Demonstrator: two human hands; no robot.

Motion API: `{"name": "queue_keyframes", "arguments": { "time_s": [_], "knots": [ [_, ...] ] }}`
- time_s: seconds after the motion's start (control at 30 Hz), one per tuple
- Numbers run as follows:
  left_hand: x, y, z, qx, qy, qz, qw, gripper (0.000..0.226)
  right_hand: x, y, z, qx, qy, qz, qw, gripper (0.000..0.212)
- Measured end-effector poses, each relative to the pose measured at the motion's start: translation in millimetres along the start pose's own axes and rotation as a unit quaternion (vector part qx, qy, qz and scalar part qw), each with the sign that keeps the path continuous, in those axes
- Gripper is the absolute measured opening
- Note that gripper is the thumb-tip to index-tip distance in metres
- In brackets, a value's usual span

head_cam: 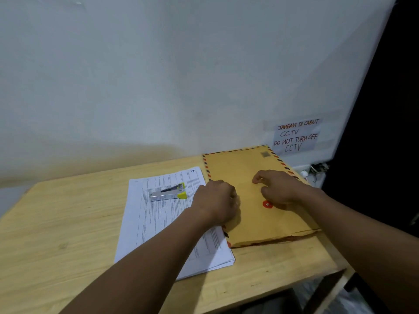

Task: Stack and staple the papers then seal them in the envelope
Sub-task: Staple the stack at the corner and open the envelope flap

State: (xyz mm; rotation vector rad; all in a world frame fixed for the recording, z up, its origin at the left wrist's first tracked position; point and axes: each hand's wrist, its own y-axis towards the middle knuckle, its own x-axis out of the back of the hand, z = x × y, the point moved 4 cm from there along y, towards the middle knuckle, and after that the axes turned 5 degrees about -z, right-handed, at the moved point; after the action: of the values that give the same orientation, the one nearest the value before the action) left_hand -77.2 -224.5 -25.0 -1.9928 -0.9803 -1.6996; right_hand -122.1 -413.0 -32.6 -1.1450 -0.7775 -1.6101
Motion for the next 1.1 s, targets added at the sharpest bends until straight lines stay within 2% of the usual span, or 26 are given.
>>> {"name": "queue_keyframes", "arguments": {
  "time_s": [0.33,0.47,0.63,0.73,0.9,0.97,1.1],
  "knots": [
    [1.1,-3.0,5.7,-0.018,-0.073,-0.020,0.997,0.034,-1.9,13.5,4.3,-0.013,-0.015,0.015,1.000,0.038],
    [15.7,-9.0,25.6,-0.004,-0.132,-0.079,0.988,0.030,1.8,15.7,18.2,-0.004,0.000,-0.008,1.000,0.029],
    [46.6,-24.4,83.1,0.042,-0.109,-0.173,0.978,0.030,-3.6,23.2,84.6,0.094,0.061,-0.047,0.993,0.035],
    [57.1,-37.6,132.6,0.105,-0.085,-0.180,0.974,0.031,-17.4,26.7,135.1,0.161,0.076,-0.020,0.984,0.042],
    [56.0,-60.6,201.6,0.175,-0.074,-0.167,0.967,0.034,-48.0,35.1,191.8,0.214,0.005,0.020,0.977,0.055],
    [52.7,-64.4,218.5,0.183,-0.068,-0.162,0.967,0.033,-57.0,41.1,201.8,0.219,-0.017,0.030,0.975,0.052],
    [48.3,-60.5,239.4,0.173,-0.066,-0.166,0.968,0.030,-63.8,58.1,211.6,0.237,-0.037,0.011,0.971,0.033]
  ]
}}
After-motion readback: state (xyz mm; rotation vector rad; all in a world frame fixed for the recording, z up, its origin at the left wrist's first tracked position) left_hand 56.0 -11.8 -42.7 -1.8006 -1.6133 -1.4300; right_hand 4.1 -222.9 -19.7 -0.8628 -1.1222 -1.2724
